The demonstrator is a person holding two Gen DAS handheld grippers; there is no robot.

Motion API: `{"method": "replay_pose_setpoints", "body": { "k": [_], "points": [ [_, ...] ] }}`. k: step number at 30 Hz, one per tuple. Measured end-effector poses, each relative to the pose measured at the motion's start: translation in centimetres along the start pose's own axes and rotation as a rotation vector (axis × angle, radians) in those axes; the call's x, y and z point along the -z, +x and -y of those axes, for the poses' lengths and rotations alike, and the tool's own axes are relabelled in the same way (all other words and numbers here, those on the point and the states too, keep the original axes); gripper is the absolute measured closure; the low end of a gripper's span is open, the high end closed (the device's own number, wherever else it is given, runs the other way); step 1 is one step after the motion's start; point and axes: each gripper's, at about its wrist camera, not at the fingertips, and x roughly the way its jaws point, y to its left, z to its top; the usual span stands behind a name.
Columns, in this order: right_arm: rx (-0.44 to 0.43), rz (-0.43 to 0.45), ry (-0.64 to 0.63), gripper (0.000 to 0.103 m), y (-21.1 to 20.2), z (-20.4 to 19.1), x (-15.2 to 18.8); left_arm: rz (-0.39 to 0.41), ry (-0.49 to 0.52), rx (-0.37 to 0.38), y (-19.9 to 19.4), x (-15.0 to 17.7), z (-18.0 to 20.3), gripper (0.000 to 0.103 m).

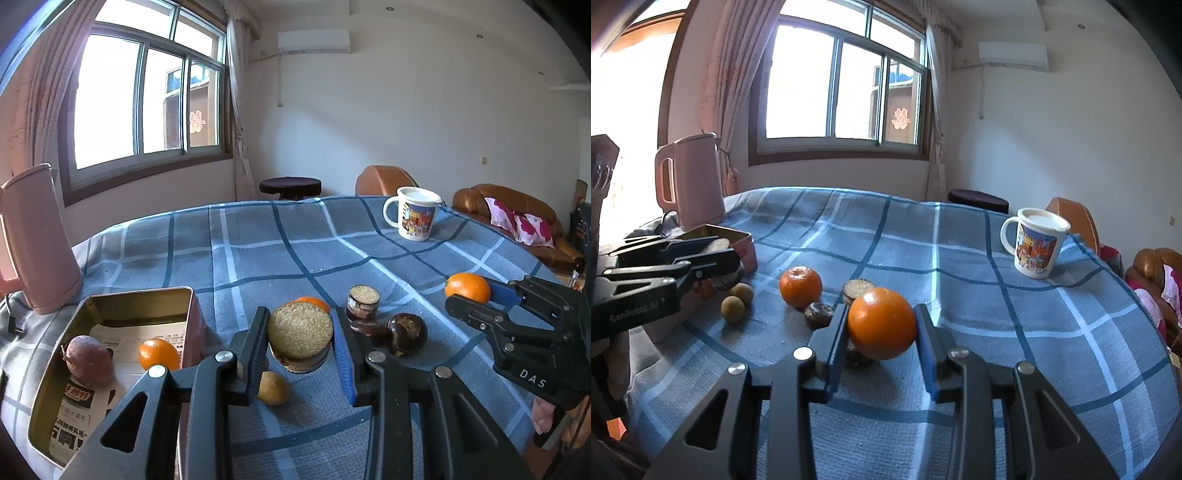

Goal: Organize fruits

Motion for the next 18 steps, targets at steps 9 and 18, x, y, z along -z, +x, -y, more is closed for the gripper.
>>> {"method": "replay_pose_setpoints", "body": {
  "k": [9, 18],
  "points": [
    [0.012, 0.05, -0.039, 0.066, -0.8, -0.7, 0.1, 0.036, -0.001, -0.016, -0.8, 0.1, 0.1, 0.068],
    [0.015, 0.083, -0.05, 0.065, -1.4, -0.9, 0.2, 0.061, -0.01, -0.029, -1.3, 0.2, 0.0, 0.068]
  ]
}}
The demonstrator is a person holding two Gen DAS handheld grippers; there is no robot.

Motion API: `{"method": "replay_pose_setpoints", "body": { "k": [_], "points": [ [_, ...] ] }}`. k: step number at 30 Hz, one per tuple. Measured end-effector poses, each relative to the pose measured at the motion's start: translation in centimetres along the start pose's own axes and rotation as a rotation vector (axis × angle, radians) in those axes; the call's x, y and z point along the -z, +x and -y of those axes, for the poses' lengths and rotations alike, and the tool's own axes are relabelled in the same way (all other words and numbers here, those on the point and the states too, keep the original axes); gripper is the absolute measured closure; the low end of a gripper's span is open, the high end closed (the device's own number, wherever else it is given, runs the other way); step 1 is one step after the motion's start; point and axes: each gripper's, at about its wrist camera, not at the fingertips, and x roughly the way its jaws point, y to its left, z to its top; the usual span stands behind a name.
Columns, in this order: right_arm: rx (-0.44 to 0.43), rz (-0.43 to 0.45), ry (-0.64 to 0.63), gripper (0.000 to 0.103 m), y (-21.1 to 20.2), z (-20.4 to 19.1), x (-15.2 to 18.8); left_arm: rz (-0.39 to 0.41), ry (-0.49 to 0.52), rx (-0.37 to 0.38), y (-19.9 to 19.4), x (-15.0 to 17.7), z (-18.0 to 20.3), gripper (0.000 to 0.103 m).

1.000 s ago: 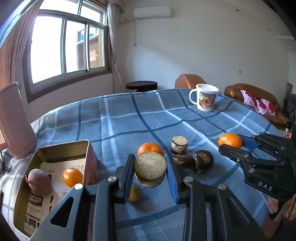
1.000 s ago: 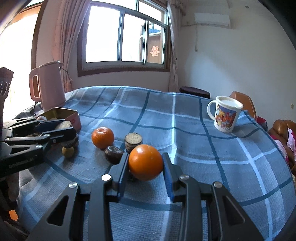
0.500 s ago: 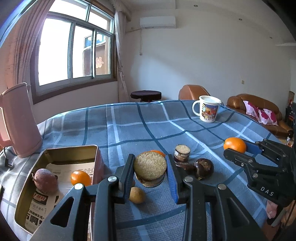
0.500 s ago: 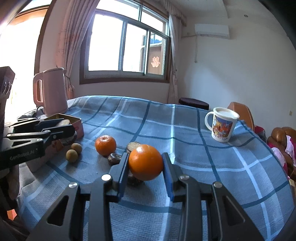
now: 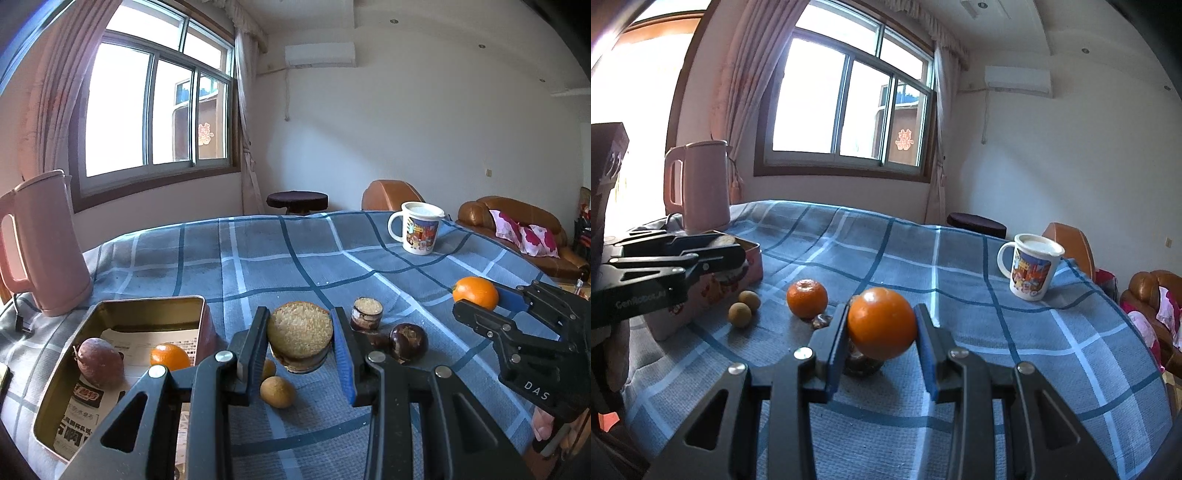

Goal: Organize fruits

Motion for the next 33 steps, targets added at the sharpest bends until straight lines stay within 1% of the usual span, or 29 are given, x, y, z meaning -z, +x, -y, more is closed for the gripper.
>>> {"method": "replay_pose_setpoints", "body": {
  "k": [22, 33],
  "points": [
    [-0.003, 0.088, 0.011, 0.065, -1.6, 0.3, 0.2, 0.058, 0.003, -0.008, -1.1, 0.0, 0.8, 0.068],
    [-0.003, 0.135, 0.027, 0.065, -2.3, 0.6, 0.3, 0.109, 0.034, -0.015, -2.1, 0.1, 2.0, 0.068]
  ]
}}
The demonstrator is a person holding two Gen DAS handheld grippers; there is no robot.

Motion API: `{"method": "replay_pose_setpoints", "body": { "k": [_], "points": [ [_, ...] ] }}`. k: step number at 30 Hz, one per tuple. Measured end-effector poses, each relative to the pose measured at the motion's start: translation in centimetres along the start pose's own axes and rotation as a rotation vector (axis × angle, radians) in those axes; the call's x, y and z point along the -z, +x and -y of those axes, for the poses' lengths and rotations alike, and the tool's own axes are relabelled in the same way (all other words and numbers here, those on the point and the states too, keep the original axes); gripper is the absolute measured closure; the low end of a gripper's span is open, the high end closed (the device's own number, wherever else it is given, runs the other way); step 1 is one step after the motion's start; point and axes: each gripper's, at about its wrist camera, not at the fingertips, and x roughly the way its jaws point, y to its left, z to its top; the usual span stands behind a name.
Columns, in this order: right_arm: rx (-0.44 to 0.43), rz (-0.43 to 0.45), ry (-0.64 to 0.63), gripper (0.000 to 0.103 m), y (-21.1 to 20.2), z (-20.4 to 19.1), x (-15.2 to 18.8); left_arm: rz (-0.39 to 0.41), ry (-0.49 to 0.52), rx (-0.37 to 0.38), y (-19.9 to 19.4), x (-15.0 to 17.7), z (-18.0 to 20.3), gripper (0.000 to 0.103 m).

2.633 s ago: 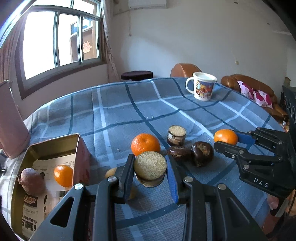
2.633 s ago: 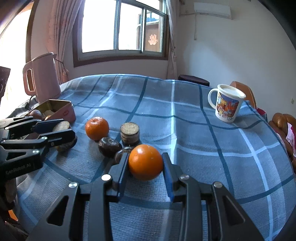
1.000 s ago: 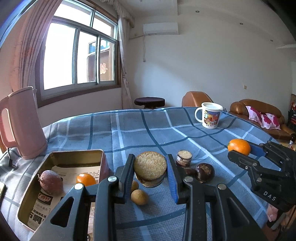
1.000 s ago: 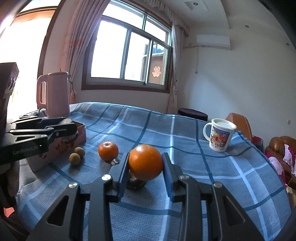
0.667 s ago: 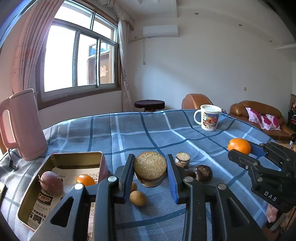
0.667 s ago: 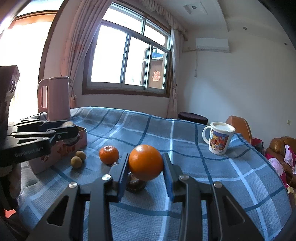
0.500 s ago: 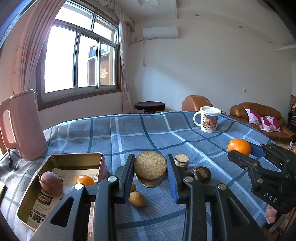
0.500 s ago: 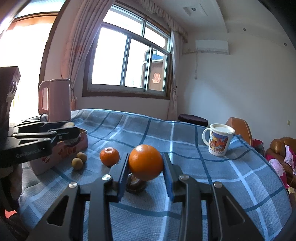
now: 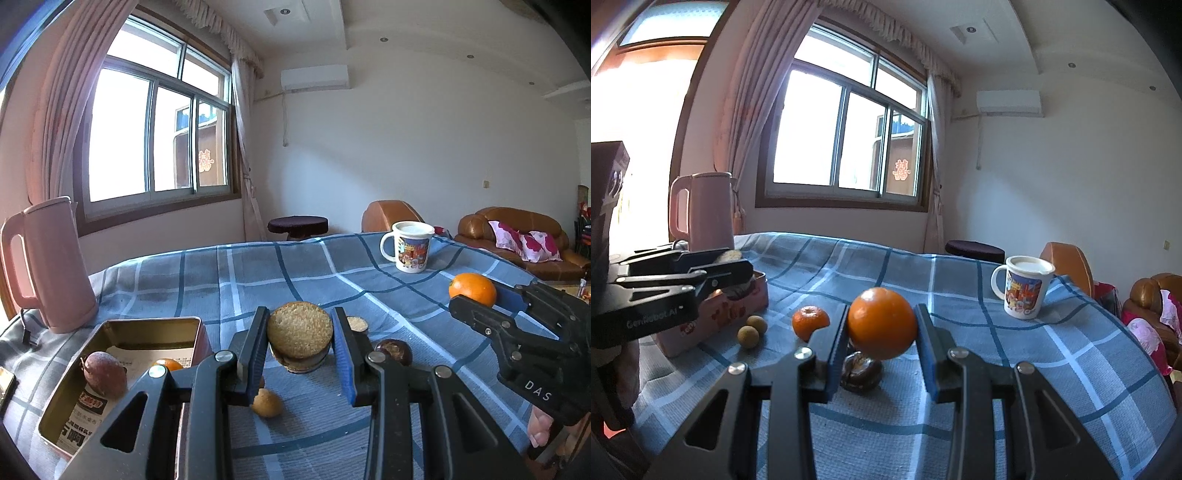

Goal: Organize fruits

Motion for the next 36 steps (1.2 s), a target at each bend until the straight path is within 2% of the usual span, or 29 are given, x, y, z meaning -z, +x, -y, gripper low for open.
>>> {"method": "replay_pose_setpoints", "body": {
  "k": [20, 27, 36],
  "points": [
    [0.006, 0.082, 0.003, 0.065, -1.4, 0.2, 0.1, 0.069, 0.026, -0.006, -1.4, 0.1, 1.1, 0.068],
    [0.003, 0.073, 0.003, 0.065, -1.3, 0.2, 0.0, 0.066, 0.021, -0.011, -1.5, 0.1, 1.1, 0.068],
    [-0.042, 0.066, -0.005, 0.065, -0.8, -1.1, -1.2, 0.047, -0.013, -0.026, -1.7, 0.0, -0.3, 0.068]
  ]
}}
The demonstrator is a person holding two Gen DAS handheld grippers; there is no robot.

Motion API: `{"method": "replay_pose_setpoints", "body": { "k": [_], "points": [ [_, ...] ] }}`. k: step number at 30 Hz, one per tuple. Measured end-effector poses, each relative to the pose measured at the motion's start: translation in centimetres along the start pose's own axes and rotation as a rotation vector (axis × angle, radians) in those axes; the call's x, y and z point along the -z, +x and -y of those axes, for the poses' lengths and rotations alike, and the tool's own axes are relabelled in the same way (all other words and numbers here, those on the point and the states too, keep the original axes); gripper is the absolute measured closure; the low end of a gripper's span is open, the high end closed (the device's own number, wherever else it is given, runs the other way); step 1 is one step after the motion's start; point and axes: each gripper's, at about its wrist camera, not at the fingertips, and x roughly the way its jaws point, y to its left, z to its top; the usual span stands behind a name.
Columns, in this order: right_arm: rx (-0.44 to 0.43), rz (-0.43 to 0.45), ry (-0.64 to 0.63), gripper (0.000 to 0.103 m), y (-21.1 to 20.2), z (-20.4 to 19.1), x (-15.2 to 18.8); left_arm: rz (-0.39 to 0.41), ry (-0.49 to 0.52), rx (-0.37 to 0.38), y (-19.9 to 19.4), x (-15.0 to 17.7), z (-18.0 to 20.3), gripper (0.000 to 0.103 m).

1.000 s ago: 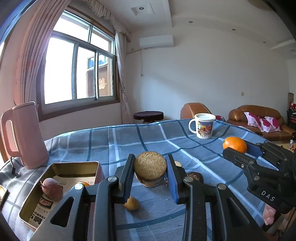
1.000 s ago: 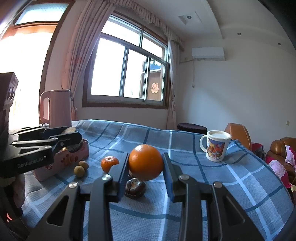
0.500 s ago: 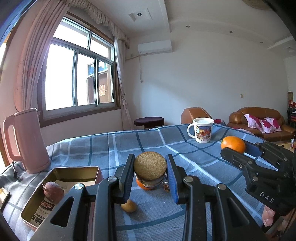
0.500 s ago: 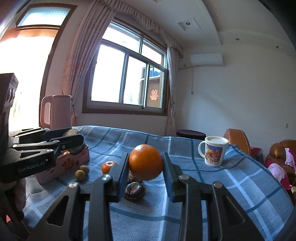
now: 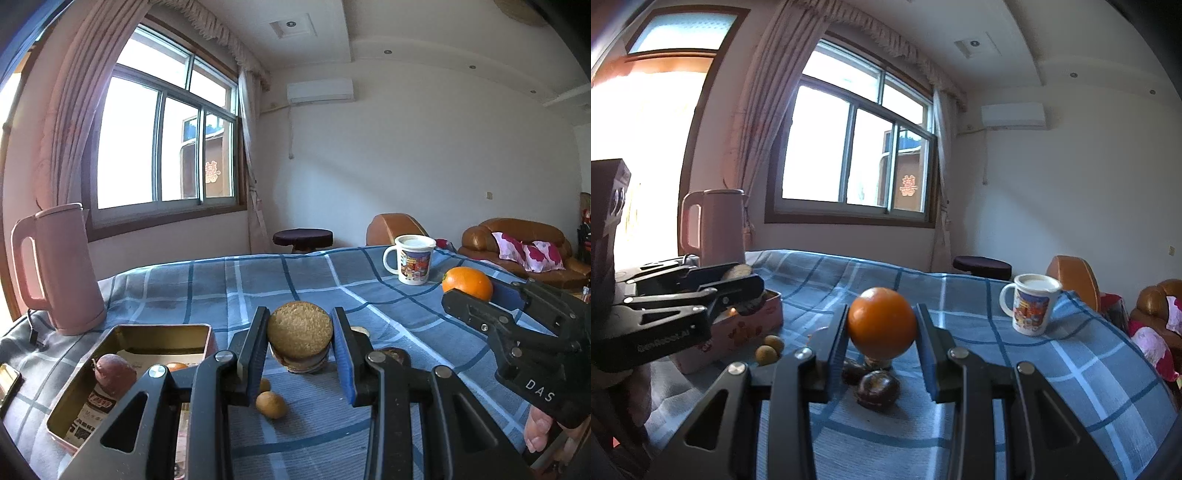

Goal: Organize fruits

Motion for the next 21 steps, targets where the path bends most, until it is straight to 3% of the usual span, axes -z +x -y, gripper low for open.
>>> {"method": "replay_pose_setpoints", "body": {
  "k": [21],
  "points": [
    [-0.184, -0.054, -0.063, 0.065, 5.5, -7.0, -2.6, -0.078, -0.101, -0.127, 0.1, 0.2, -7.6, 0.068]
  ]
}}
